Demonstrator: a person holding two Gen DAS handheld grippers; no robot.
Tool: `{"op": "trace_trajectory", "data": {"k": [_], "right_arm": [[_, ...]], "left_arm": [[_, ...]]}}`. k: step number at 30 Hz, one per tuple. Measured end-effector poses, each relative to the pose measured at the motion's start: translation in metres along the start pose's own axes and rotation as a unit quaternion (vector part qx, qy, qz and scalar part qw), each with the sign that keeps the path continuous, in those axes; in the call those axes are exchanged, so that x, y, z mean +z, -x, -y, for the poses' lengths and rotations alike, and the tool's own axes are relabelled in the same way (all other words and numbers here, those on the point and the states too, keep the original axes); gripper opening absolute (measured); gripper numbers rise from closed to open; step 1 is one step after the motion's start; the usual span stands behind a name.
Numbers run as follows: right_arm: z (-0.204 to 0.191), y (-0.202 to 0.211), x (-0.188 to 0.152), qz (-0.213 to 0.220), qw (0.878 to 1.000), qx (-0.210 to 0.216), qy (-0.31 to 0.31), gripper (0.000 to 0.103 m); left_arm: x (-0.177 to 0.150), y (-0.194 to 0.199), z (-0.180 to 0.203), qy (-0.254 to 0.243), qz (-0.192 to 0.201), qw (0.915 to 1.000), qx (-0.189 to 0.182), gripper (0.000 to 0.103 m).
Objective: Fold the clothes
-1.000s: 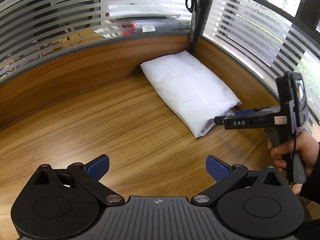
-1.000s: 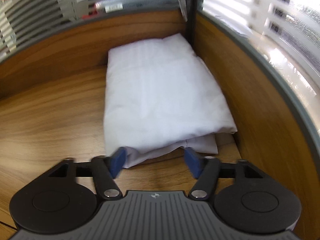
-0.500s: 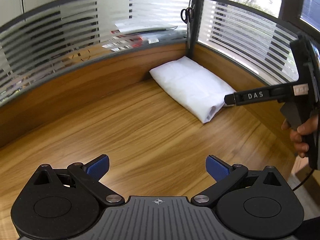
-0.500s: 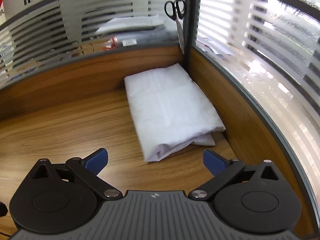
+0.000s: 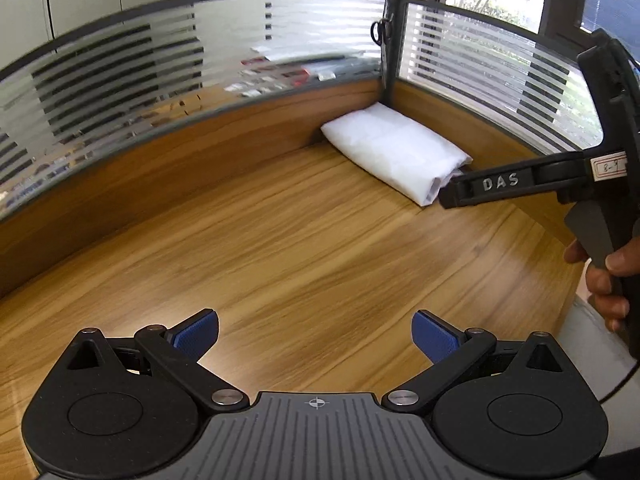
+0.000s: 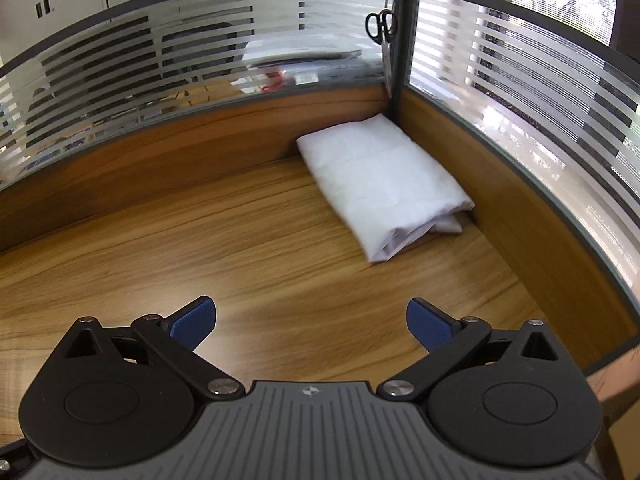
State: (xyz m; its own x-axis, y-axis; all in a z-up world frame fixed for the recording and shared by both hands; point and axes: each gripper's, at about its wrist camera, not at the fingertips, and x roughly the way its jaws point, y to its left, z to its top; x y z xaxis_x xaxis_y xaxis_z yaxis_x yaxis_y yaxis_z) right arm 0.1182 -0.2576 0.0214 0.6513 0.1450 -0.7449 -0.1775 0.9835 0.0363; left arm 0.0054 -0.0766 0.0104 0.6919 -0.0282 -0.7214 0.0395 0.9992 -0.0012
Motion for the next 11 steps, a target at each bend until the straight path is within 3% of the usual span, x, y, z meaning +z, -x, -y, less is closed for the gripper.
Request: {"op": "trace_trajectory", "data": {"k": [11], "right_arm": [[-0.039,0.011,-0.025,-0.002,1.000,-0.014,-0.009,0.102]], "left_arm": [[-0.017,0.014,-0.023,-0.001,0.027,0.9996,0.004,0.103]]}}
